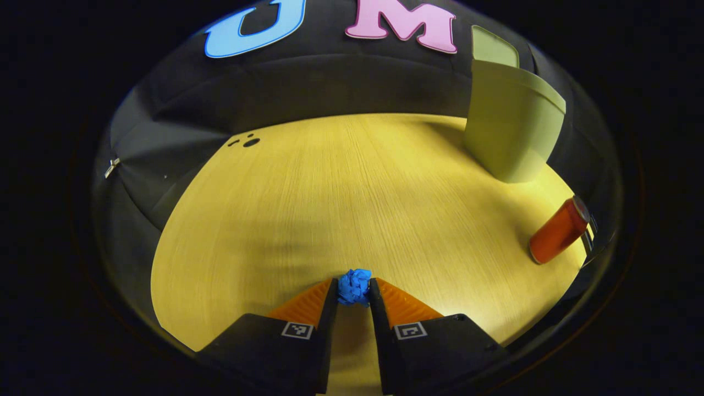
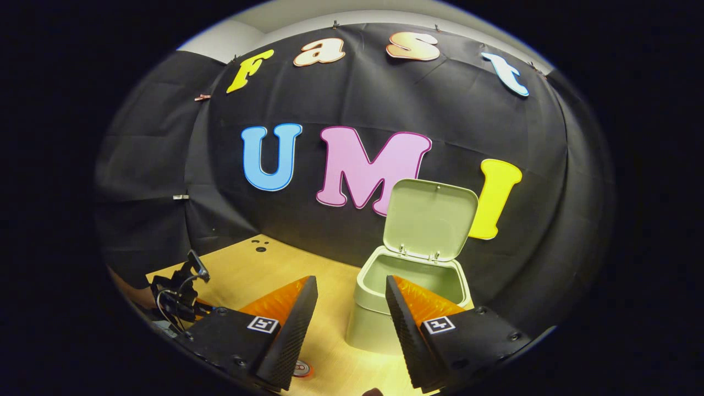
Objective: Press the lid of the desktop garbage bin to open it, pick up the crumpled paper on the desktop and throw it into the bin, then pick up the pop can on the desktop and drop it into the bin, and finally close the garbage bin lid.
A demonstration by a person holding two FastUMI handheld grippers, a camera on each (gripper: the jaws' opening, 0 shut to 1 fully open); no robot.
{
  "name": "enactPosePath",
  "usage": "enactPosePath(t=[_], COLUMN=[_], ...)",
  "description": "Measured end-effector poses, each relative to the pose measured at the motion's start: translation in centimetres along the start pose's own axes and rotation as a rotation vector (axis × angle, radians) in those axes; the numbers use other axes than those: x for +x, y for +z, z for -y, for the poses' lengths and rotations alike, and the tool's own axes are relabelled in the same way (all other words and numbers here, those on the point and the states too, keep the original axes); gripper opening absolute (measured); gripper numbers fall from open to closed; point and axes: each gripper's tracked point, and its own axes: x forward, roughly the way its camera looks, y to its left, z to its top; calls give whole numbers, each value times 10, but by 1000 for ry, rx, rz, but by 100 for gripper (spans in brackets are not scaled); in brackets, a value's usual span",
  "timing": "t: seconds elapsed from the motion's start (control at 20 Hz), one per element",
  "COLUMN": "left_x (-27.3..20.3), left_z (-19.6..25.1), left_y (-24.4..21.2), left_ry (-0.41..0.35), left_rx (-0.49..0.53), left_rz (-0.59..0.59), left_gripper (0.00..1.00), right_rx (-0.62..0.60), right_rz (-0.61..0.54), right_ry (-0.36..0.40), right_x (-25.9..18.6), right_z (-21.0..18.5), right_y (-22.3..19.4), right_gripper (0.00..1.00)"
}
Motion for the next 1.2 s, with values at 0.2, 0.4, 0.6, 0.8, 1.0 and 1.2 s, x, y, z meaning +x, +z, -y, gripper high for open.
enactPosePath(t=[0.2,0.4,0.6,0.8,1.0,1.2], left_x=[-16,-34,-60,-88,-113,-122], left_z=[5,16,32,54,80,109], left_y=[47,98,156,217,274,322], left_ry=[-16,-38,-68,-121,-182,-238], left_rx=[-6,10,-2,7,-1,41], left_rz=[97,199,305,432,551,635], left_gripper=[39,39,39,39,39,39], right_rx=[23,38,41,60,89,98], right_rz=[-26,-54,-78,-104,-129,-149], right_ry=[20,49,72,87,87,73], right_x=[1,1,-2,-6,-13,-23], right_z=[-8,-17,-25,-30,-33,-29], right_y=[-13,-24,-35,-47,-58,-69], right_gripper=[80,80,80,80,80,80])
